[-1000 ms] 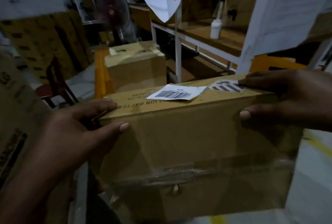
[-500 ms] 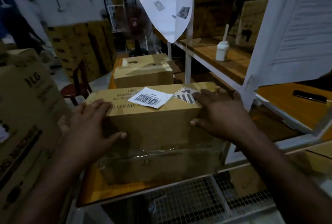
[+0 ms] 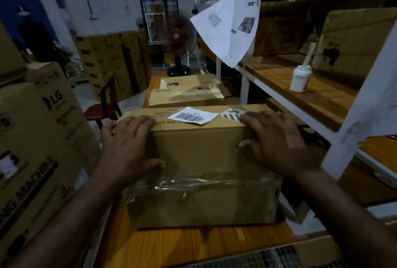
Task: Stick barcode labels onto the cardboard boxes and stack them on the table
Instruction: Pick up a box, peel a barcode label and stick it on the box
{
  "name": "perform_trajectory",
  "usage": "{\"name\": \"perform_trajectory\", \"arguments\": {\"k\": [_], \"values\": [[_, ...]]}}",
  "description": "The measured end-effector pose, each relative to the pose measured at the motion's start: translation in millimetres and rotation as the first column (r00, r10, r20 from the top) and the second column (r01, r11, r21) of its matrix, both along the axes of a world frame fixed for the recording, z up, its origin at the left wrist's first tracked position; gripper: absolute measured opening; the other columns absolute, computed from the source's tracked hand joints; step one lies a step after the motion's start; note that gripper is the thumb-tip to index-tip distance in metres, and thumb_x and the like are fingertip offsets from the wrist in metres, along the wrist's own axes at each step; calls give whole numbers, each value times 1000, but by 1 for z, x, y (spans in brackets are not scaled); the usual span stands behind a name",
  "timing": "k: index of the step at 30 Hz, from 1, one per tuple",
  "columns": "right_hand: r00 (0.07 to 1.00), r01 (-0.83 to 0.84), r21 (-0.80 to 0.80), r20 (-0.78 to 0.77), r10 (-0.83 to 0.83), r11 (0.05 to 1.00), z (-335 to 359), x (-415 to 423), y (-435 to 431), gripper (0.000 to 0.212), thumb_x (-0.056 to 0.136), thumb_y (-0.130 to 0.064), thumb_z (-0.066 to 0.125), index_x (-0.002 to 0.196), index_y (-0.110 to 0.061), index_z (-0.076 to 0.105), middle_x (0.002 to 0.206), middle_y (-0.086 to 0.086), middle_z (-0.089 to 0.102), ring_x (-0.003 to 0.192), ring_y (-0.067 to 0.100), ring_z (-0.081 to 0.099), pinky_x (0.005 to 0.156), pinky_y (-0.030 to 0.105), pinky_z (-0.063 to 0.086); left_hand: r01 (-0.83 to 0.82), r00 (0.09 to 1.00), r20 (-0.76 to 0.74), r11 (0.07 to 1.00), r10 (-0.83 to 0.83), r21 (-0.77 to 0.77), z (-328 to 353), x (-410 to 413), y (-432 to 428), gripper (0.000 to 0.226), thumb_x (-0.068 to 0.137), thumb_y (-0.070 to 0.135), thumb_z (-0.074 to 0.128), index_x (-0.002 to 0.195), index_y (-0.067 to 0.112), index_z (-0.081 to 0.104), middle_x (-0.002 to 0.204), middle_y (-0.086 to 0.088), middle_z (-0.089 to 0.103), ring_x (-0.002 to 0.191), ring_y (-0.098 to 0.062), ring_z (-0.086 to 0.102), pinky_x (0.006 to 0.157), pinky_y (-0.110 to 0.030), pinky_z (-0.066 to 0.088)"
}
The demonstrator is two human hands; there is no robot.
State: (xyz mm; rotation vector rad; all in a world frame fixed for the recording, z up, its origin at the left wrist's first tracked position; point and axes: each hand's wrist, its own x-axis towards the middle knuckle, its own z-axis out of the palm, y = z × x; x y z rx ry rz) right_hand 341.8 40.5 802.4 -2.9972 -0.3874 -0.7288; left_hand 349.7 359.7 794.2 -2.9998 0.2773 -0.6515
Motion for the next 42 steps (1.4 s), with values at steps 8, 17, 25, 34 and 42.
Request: {"name": "perform_trajectory", "arguments": {"k": [8,17,25,34,42], "values": [[996,32,160,-92,-17,987,5,48,18,55,84,-67,53,126,-31,58,129,-7,62,119,14,54,104,51,41,31,999,-18,999,-31,-18,-10,45,4,94,65,77,64,140,26,41,149,-1,43,136,-26,35,109,-58,26],[993,-1,422,-109,52,907,38,133,105,30,90,-59,52,83,-33,66,76,-11,63,74,11,60,60,31,47,139,962,-168,914,-217,-381,67,105,-21,41,92,58,50,121,31,62,119,5,66,101,-13,60,83,-38,54],[980,-35,316,-177,96,948,31,142,105,25,91,-39,52,98,-27,72,99,-5,58,94,15,52,80,37,44,87,941,-286,946,-180,-312,49,147,-40,38,94,51,51,126,32,62,131,4,52,125,-22,41,102,-47,34],[966,-52,354,-221,138,934,31,145,102,32,89,-37,58,119,-28,64,109,-6,55,105,16,52,90,41,47,-14,926,-321,830,-200,-558,54,143,-47,12,87,39,69,97,32,68,96,14,61,99,-12,58,89,-42,52],[949,-94,493,-219,228,865,29,149,99,13,89,-31,63,101,-31,67,94,-10,62,91,12,57,80,43,53,34,824,-469,854,-318,-520,76,162,-54,23,90,33,68,112,28,71,99,11,67,84,-3,59,61,-23,41]]}}
